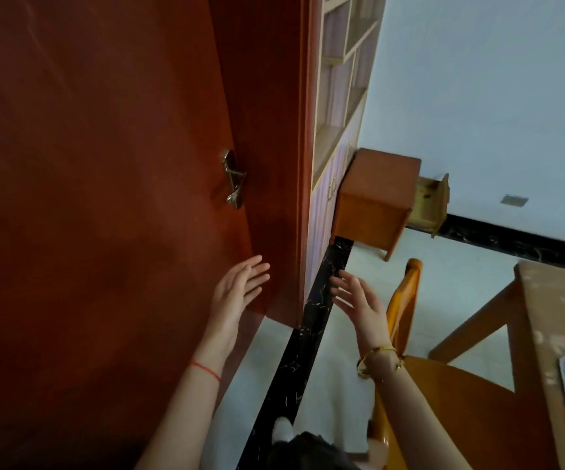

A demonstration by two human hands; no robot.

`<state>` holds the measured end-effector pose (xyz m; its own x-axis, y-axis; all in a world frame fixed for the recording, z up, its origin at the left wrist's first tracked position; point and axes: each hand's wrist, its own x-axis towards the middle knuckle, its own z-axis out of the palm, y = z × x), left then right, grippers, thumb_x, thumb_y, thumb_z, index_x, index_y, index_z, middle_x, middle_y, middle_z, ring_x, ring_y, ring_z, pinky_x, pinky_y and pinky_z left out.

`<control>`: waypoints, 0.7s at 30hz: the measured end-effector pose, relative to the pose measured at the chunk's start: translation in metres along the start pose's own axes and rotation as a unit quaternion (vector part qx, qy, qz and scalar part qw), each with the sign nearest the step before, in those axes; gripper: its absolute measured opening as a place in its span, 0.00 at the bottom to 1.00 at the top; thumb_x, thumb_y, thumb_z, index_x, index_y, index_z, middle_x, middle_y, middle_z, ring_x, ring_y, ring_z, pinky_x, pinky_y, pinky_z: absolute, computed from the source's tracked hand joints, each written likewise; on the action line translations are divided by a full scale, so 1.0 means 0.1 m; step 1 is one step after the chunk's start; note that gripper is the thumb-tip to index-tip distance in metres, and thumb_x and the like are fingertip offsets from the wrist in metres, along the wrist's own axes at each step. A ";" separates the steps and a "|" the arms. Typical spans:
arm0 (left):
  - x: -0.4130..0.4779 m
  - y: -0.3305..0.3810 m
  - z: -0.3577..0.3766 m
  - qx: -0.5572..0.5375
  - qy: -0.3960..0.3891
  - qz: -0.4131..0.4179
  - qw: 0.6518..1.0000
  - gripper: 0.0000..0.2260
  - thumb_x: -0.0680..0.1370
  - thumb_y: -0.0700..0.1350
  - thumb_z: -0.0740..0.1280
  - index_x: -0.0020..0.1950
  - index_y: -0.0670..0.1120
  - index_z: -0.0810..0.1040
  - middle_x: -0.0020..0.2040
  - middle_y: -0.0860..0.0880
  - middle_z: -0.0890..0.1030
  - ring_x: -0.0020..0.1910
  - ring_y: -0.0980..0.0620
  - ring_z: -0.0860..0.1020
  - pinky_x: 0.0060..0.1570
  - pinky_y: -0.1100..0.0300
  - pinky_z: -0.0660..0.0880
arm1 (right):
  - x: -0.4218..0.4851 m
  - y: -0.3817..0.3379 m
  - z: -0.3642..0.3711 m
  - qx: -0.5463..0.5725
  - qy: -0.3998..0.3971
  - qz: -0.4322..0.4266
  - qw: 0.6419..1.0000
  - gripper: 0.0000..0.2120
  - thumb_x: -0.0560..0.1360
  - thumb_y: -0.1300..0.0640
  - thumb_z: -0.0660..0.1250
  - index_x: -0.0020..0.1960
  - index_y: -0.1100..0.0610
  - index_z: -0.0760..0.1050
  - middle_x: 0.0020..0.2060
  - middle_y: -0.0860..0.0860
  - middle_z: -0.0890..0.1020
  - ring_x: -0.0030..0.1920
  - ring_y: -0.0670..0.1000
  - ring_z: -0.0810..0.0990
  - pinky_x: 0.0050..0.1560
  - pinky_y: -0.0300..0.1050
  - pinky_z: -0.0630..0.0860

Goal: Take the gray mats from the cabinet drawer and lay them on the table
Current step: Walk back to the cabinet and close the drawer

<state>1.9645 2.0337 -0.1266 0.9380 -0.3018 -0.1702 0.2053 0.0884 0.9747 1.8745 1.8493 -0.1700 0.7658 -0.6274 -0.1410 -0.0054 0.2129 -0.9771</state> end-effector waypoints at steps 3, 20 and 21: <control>0.52 0.10 0.23 0.014 -0.027 -0.008 1.000 0.14 0.83 0.47 0.58 0.65 0.46 0.78 0.58 0.49 0.84 0.60 0.51 0.82 0.63 0.54 0.76 | 0.41 -0.12 -0.01 0.005 0.022 0.004 1.000 0.16 0.82 0.53 0.57 0.63 0.59 0.76 0.53 0.54 0.84 0.56 0.54 0.82 0.59 0.48 0.78; 2.72 0.12 2.18 0.049 -0.249 -0.074 0.964 0.14 0.83 0.47 0.59 0.65 0.45 0.79 0.57 0.48 0.84 0.58 0.50 0.82 0.60 0.57 0.76 | 2.02 -0.42 -0.65 0.009 0.247 -0.015 0.969 0.15 0.82 0.53 0.56 0.62 0.56 0.76 0.55 0.51 0.83 0.55 0.50 0.82 0.57 0.45 0.79; 2.84 0.11 2.28 0.045 -0.260 -0.076 0.962 0.14 0.83 0.47 0.60 0.64 0.46 0.79 0.57 0.49 0.85 0.58 0.51 0.82 0.60 0.57 0.76 | 2.12 -0.43 -0.68 0.008 0.259 -0.012 0.966 0.15 0.82 0.53 0.56 0.62 0.55 0.76 0.54 0.51 0.83 0.55 0.50 0.82 0.56 0.45 0.79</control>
<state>2.1694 1.7324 -0.1306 0.6288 -0.7401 -0.2386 0.2820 -0.0690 0.9569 1.9939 1.6564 -0.1687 0.3409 -0.9218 -0.1844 0.0216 0.2038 -0.9788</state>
